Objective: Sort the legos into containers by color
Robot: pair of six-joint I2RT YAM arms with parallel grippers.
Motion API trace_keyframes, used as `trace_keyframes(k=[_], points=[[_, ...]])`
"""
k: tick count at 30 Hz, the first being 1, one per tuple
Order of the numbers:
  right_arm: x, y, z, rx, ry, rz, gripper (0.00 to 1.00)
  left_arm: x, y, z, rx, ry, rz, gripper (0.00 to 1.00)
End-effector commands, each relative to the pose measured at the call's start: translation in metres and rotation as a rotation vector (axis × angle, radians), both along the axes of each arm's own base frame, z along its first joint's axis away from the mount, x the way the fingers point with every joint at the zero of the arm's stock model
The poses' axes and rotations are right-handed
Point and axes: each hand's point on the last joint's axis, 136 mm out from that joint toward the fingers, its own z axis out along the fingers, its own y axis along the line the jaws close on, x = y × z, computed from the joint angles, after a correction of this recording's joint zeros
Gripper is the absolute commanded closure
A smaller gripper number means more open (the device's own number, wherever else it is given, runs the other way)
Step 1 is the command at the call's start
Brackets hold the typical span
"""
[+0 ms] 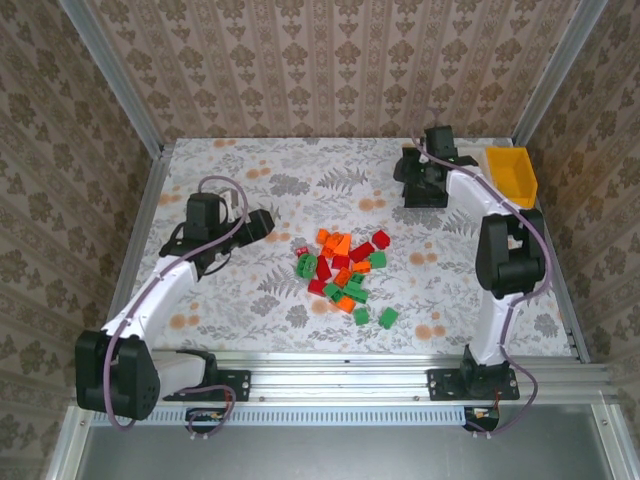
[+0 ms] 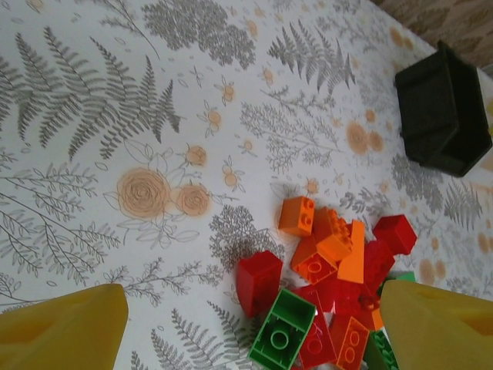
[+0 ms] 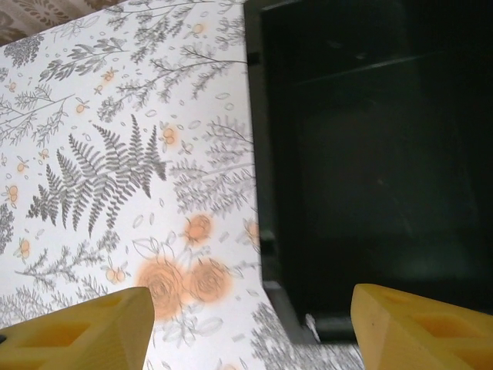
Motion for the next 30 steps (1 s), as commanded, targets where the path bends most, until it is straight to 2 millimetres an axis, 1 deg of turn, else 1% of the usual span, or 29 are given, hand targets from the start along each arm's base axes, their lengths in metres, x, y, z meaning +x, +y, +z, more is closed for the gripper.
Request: trace_keyframes(k=[1, 5, 7, 11, 13, 16, 20, 23, 24, 26, 28, 30], points=[[0.012, 0.009, -0.008, -0.003, 0.032, 0.02, 0.3, -0.002, -0.007, 0.005, 0.005, -0.009, -0.051, 0.12], [0.017, 0.029, -0.024, -0.031, 0.06, 0.062, 0.3, -0.003, -0.01, 0.003, 0.007, -0.002, -0.067, 0.12], [0.018, 0.035, -0.03, -0.042, 0.066, 0.067, 0.3, -0.004, -0.009, 0.003, 0.011, -0.003, -0.068, 0.12], [0.016, 0.047, -0.041, -0.036, 0.079, 0.084, 0.3, -0.005, -0.01, 0.006, 0.006, -0.009, -0.07, 0.12], [0.012, 0.058, -0.045, -0.029, 0.088, 0.104, 0.31, -0.006, -0.009, 0.006, 0.009, -0.01, -0.066, 0.12], [-0.001, 0.095, -0.045, -0.002, 0.072, 0.175, 0.31, -0.006, -0.007, 0.004, 0.01, -0.008, -0.059, 0.12], [-0.021, 0.153, -0.052, 0.005, 0.069, 0.26, 0.3, -0.006, -0.006, 0.001, 0.009, -0.006, -0.041, 0.12], [-0.032, 0.196, -0.055, 0.032, 0.064, 0.299, 0.3, -0.008, -0.005, -0.002, 0.003, 0.003, -0.031, 0.12], [-0.036, 0.211, -0.054, 0.05, 0.056, 0.309, 0.29, -0.009, -0.005, -0.002, 0.0, 0.004, -0.031, 0.12], [-0.042, 0.236, -0.051, 0.083, 0.037, 0.312, 0.28, -0.011, -0.005, -0.004, -0.004, 0.007, -0.03, 0.12], [-0.049, 0.256, -0.047, 0.102, 0.012, 0.296, 0.26, -0.014, -0.003, -0.004, -0.002, 0.007, -0.025, 0.11], [-0.05, 0.283, -0.037, 0.154, -0.038, 0.303, 0.24, -0.017, 0.0, -0.005, 0.003, -0.001, -0.016, 0.11]])
